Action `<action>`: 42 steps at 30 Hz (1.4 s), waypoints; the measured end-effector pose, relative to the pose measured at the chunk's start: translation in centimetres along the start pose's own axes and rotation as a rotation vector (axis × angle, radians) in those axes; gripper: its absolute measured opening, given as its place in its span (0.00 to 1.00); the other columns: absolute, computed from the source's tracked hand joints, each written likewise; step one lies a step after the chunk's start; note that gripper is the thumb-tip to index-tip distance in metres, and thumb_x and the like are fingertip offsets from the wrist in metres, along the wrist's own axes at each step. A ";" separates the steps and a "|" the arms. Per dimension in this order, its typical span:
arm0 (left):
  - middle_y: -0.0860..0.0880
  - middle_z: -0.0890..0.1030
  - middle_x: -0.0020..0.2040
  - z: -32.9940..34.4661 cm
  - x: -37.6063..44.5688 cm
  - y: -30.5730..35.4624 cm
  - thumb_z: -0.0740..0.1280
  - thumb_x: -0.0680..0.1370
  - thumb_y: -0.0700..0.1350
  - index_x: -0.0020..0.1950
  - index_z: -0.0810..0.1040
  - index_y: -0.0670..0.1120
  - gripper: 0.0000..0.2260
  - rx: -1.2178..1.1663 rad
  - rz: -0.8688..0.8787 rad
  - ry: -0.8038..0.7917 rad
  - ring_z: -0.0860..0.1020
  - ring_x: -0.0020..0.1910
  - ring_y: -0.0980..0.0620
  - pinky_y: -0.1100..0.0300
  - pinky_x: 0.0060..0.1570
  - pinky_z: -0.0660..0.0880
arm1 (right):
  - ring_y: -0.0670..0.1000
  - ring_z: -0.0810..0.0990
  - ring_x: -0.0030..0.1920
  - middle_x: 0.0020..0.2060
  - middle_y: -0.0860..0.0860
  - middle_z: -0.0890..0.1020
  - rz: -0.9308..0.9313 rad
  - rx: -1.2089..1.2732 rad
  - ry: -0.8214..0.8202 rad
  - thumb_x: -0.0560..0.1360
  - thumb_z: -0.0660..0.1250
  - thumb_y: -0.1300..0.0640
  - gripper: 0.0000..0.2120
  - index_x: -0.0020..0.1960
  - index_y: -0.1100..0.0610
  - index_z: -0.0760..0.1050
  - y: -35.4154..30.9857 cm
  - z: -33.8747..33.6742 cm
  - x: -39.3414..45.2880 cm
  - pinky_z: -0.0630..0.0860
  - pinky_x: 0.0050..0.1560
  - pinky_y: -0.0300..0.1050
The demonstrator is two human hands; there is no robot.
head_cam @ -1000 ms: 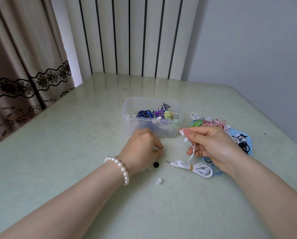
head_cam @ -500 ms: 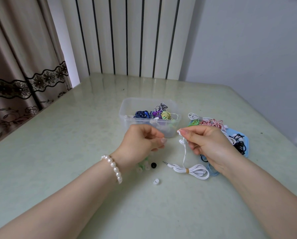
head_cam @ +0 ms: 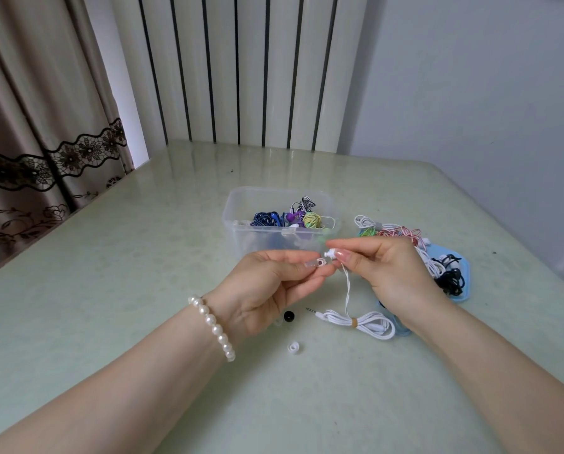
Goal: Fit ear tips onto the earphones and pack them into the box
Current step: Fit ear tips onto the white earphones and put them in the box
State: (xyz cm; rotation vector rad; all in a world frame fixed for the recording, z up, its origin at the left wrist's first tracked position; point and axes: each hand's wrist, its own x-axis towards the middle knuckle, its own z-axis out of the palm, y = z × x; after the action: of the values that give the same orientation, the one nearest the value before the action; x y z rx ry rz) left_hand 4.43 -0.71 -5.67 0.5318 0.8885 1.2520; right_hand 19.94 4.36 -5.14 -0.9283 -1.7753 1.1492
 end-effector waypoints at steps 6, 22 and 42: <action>0.39 0.84 0.41 -0.1 0.0 -0.1 0.66 0.72 0.31 0.50 0.77 0.32 0.08 0.103 0.054 0.068 0.83 0.36 0.51 0.63 0.38 0.80 | 0.42 0.82 0.35 0.33 0.46 0.83 -0.041 0.043 0.004 0.69 0.69 0.68 0.09 0.42 0.54 0.80 -0.4 0.0 -0.1 0.75 0.40 0.29; 0.42 0.83 0.34 0.1 -0.1 -0.5 0.65 0.72 0.30 0.42 0.79 0.34 0.04 0.181 0.153 0.122 0.82 0.32 0.52 0.64 0.35 0.79 | 0.48 0.79 0.36 0.32 0.47 0.84 -0.096 -0.109 0.003 0.68 0.72 0.66 0.14 0.35 0.46 0.81 -0.2 0.3 -0.4 0.75 0.42 0.39; 0.40 0.83 0.38 0.2 -0.1 -0.6 0.65 0.73 0.31 0.45 0.79 0.33 0.04 0.264 0.154 0.084 0.83 0.36 0.51 0.62 0.40 0.80 | 0.54 0.83 0.39 0.35 0.51 0.84 -0.055 -0.227 0.049 0.69 0.70 0.67 0.15 0.34 0.47 0.79 0.6 0.6 -0.4 0.79 0.47 0.50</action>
State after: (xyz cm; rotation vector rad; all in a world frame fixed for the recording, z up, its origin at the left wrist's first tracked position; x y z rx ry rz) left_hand 4.88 -0.90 -6.00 0.7736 1.1087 1.3108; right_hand 19.67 4.00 -5.91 -1.0237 -1.9061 0.8959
